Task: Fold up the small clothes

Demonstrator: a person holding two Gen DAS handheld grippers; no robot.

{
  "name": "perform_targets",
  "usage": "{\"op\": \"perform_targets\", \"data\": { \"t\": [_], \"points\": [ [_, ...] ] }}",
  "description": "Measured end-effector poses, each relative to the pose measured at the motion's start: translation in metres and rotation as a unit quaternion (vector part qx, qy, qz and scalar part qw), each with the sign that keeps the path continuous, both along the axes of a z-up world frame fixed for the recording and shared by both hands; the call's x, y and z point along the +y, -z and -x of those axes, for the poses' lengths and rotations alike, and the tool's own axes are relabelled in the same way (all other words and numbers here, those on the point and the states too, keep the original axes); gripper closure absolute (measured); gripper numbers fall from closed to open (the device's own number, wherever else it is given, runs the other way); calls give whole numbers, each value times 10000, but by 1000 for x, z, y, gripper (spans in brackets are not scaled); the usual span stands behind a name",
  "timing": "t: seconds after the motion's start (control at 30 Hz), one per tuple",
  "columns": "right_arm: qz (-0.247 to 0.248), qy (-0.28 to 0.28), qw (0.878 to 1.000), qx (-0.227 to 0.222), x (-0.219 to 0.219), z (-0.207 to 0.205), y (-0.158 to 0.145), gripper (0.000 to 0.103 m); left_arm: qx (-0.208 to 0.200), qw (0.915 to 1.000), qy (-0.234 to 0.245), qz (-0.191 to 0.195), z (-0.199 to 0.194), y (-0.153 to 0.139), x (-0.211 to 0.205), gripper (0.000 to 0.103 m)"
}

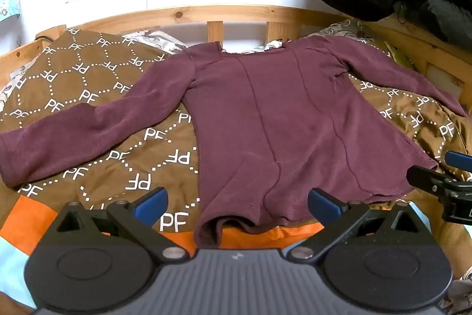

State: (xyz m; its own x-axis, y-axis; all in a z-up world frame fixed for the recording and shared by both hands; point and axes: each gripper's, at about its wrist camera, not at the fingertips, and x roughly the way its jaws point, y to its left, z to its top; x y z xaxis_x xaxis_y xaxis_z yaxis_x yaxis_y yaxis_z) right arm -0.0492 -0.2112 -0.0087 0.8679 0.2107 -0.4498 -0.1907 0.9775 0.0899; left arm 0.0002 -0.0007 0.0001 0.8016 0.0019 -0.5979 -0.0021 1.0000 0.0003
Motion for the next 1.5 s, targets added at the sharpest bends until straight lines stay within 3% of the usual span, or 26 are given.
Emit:
{"op": "perform_targets", "data": {
  "t": [1.5],
  "points": [
    [21,60,9999,84,-3,-2,1,1,38,10000,43,58,1,3,-2,1]
  ]
}}
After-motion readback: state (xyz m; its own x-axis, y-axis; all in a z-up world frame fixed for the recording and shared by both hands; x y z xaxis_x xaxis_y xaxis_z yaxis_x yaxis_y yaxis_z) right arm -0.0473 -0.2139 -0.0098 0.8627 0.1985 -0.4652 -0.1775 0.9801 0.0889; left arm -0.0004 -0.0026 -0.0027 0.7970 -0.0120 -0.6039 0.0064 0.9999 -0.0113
